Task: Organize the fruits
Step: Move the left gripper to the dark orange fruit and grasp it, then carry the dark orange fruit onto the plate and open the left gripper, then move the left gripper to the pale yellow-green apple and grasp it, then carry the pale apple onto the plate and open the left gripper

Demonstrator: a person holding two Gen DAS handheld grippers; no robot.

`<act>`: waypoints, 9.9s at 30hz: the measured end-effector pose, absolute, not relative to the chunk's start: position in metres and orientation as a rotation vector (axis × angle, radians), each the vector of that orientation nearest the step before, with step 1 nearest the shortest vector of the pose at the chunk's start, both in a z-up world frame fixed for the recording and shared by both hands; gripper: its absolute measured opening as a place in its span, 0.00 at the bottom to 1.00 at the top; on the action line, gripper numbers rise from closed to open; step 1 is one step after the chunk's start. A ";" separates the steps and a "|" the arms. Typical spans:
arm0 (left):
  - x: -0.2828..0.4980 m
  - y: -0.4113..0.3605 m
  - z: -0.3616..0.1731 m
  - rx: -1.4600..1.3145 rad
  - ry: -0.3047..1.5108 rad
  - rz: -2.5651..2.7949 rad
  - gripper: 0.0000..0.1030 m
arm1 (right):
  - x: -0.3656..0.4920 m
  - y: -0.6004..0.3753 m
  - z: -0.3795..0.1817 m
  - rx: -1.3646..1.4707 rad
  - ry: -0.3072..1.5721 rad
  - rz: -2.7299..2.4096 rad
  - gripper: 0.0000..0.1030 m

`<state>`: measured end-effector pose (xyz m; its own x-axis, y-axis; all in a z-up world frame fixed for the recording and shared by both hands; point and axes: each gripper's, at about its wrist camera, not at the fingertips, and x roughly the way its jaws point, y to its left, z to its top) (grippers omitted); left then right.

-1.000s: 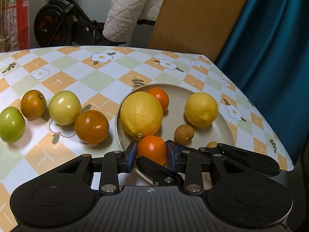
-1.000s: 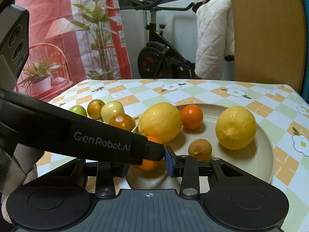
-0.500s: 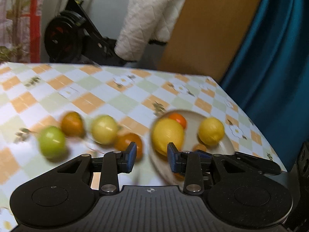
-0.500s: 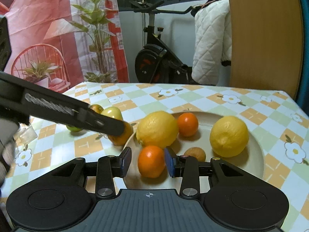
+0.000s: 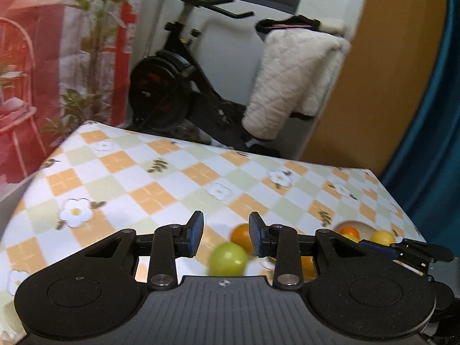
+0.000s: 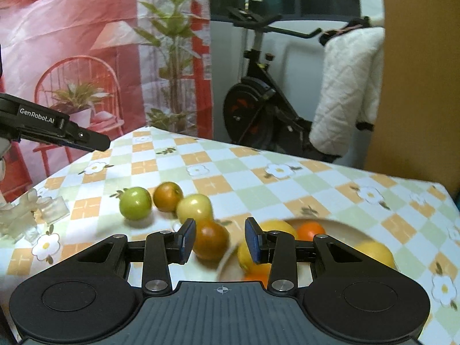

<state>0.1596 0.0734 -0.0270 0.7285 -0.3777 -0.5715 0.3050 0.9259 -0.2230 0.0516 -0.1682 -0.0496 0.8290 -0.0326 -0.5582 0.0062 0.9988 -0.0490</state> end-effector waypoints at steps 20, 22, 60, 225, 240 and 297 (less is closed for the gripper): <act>0.169 0.032 -0.064 -0.142 0.720 -0.531 0.35 | 0.091 -0.146 -0.075 -0.150 0.693 -0.017 0.34; 0.169 0.030 -0.069 -0.145 0.727 -0.537 0.35 | 0.095 -0.148 -0.078 -0.169 0.703 -0.016 0.34; 0.160 0.004 -0.100 -0.154 0.850 -0.695 0.44 | 0.079 -0.146 -0.096 -0.144 0.764 0.059 0.36; 0.198 -0.010 -0.094 -0.035 0.789 -0.654 0.50 | 0.143 -0.142 -0.104 -0.144 0.751 0.015 0.41; 0.197 -0.018 -0.104 0.021 0.811 -0.628 0.47 | 0.145 -0.140 -0.106 -0.122 0.764 0.029 0.38; 0.107 -0.113 -0.072 0.151 0.737 -0.765 0.46 | 0.010 -0.222 -0.077 0.084 0.602 -0.123 0.39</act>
